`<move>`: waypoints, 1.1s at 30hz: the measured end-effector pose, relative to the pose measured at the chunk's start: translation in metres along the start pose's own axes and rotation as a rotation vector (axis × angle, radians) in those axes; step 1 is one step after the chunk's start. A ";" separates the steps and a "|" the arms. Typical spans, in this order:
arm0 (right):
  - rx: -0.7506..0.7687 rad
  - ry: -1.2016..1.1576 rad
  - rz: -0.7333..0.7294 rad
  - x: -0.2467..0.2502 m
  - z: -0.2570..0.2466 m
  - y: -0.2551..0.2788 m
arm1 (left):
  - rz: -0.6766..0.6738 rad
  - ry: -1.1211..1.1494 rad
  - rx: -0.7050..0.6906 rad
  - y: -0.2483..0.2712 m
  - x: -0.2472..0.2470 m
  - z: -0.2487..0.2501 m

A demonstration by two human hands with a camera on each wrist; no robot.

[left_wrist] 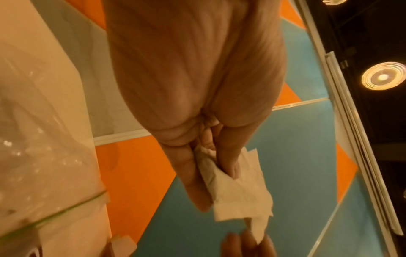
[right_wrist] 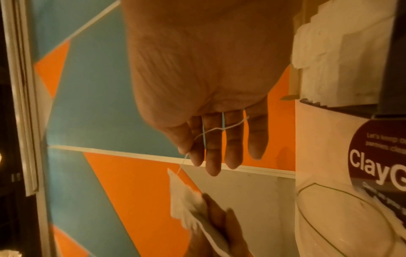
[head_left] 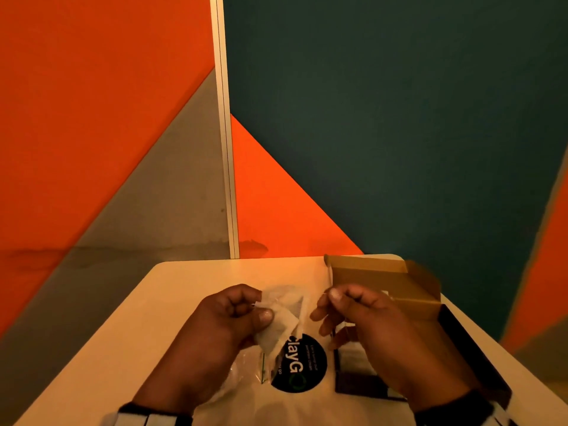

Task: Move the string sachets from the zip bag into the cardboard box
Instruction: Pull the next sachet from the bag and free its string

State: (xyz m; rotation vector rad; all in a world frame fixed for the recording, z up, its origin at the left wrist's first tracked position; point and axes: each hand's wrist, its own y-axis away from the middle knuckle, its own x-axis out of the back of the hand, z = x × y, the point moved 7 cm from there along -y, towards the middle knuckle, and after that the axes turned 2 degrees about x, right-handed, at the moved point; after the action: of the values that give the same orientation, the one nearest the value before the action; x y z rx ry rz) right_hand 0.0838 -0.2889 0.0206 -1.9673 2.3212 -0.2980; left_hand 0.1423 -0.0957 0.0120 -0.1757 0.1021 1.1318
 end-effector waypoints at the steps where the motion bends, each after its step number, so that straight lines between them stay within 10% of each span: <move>1: -0.004 0.034 -0.027 -0.006 0.001 0.001 | -0.009 0.060 0.007 -0.002 -0.002 -0.003; 7: -0.059 0.293 -0.115 -0.022 0.005 0.005 | 0.004 0.145 0.001 -0.004 -0.008 -0.006; 12: 0.135 0.163 0.185 0.000 -0.014 0.003 | 0.025 0.127 0.014 -0.005 -0.007 -0.009; 21: 0.143 0.041 -0.027 -0.029 -0.019 0.013 | 0.025 0.062 0.046 -0.001 -0.016 -0.008; 33: 0.158 0.245 0.172 0.004 -0.014 0.003 | 0.098 -0.375 -0.105 0.005 -0.008 0.012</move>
State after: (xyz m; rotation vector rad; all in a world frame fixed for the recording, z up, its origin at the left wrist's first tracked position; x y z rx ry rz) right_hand 0.0778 -0.2913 0.0340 -1.7309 2.5010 -0.7202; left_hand 0.1343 -0.0987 0.0245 -0.0493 -0.2852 1.2508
